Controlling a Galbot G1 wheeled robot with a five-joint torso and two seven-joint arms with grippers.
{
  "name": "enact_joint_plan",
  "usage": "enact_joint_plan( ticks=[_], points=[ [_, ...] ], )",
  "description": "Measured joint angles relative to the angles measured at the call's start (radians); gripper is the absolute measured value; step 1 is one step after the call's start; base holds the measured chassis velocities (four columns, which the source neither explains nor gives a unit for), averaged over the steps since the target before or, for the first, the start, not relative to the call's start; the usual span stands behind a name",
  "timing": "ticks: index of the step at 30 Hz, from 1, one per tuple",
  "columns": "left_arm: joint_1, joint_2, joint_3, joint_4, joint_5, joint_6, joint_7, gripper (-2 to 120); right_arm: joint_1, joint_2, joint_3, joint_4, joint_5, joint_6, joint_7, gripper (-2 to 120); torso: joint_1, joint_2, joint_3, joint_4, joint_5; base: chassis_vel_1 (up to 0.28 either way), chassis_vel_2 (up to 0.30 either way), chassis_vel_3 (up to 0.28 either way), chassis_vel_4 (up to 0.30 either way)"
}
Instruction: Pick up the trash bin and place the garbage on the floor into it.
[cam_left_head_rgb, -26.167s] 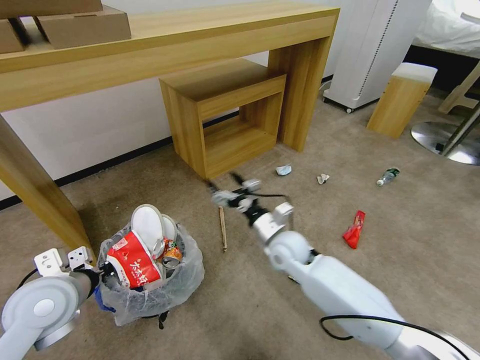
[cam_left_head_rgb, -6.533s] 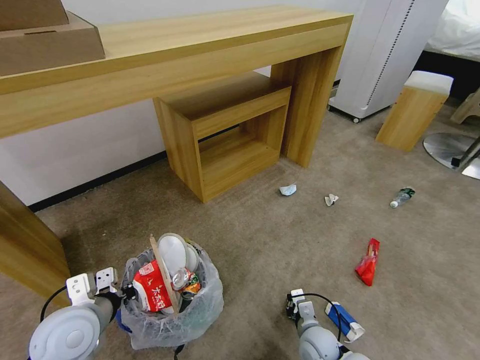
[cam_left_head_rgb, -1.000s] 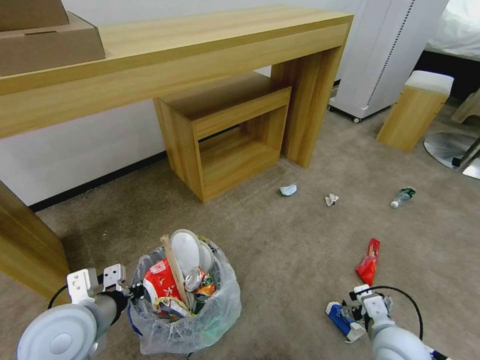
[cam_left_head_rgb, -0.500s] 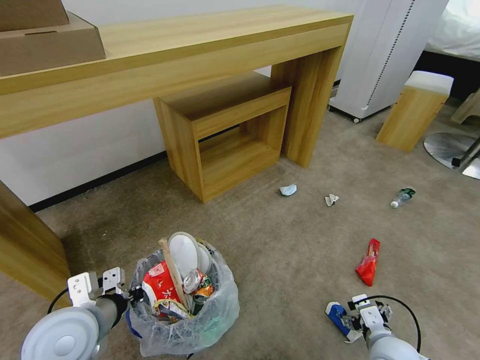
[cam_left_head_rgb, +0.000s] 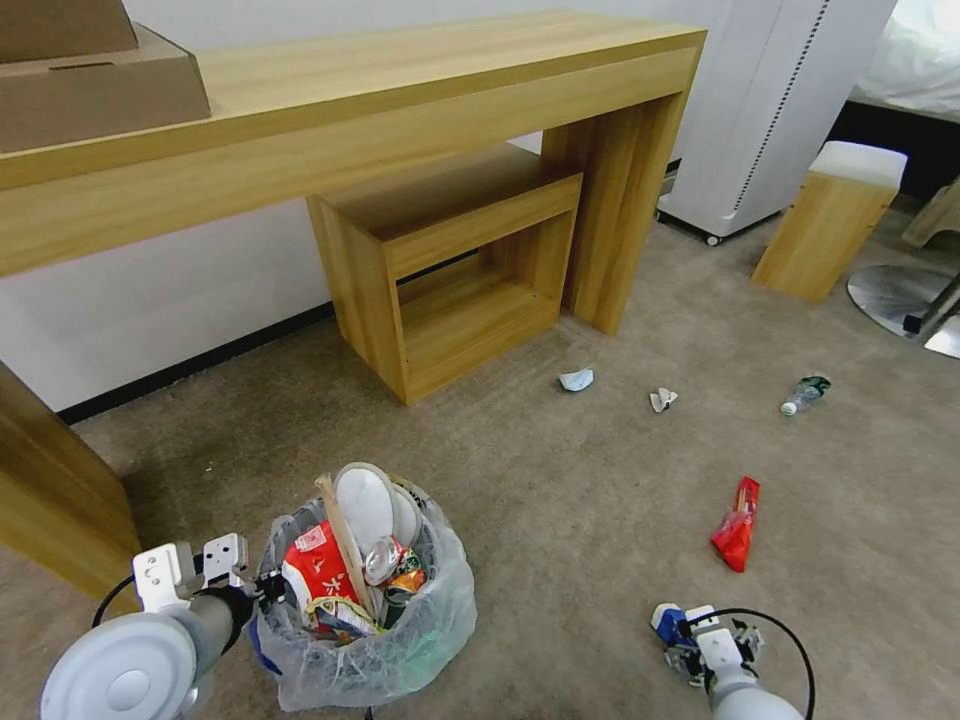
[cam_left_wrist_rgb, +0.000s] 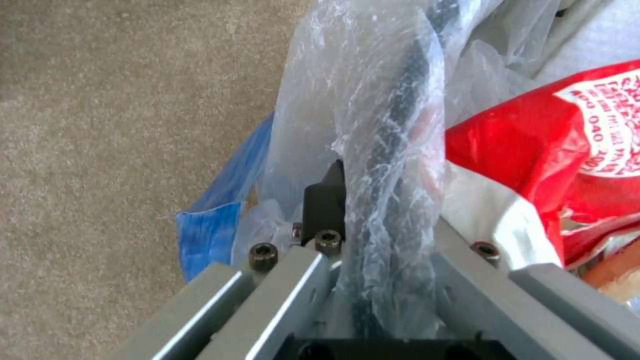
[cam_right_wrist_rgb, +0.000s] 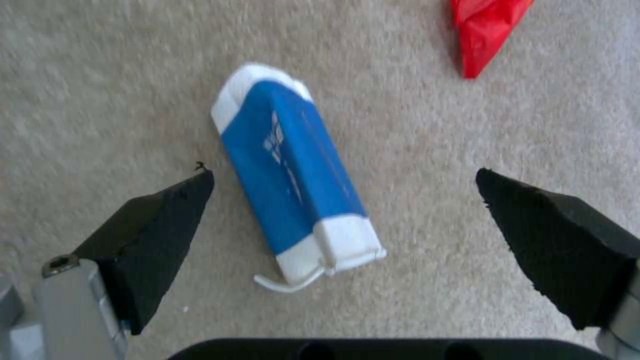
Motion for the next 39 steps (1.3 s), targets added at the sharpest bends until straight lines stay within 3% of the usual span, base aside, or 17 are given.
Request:
enact_joint_plan(
  ticks=[10,22,39],
  points=[
    [-0.001,0.0,0.001,0.006,0.008,-0.001,0.004,0,-0.039,0.008,0.05,-0.027,-0.042,0.013,-0.019,100,0.0,0.0,0.0,0.0,-0.0001,0.0,0.0,0.0,0.0],
    [0.009,-0.006,-0.003,0.006,0.019,-0.003,0.011,0,-0.014,0.036,0.037,-0.078,-0.063,0.023,-0.052,100,0.0,0.0,0.0,0.0,0.0001,0.0,0.0,0.0,0.0],
    [0.011,-0.012,0.002,0.008,0.029,-0.003,0.019,0,-0.052,0.043,0.084,-0.139,-0.205,0.033,-0.116,100,0.0,0.0,0.0,0.0,0.0,0.0,0.0,0.0,0.0]
  ],
)
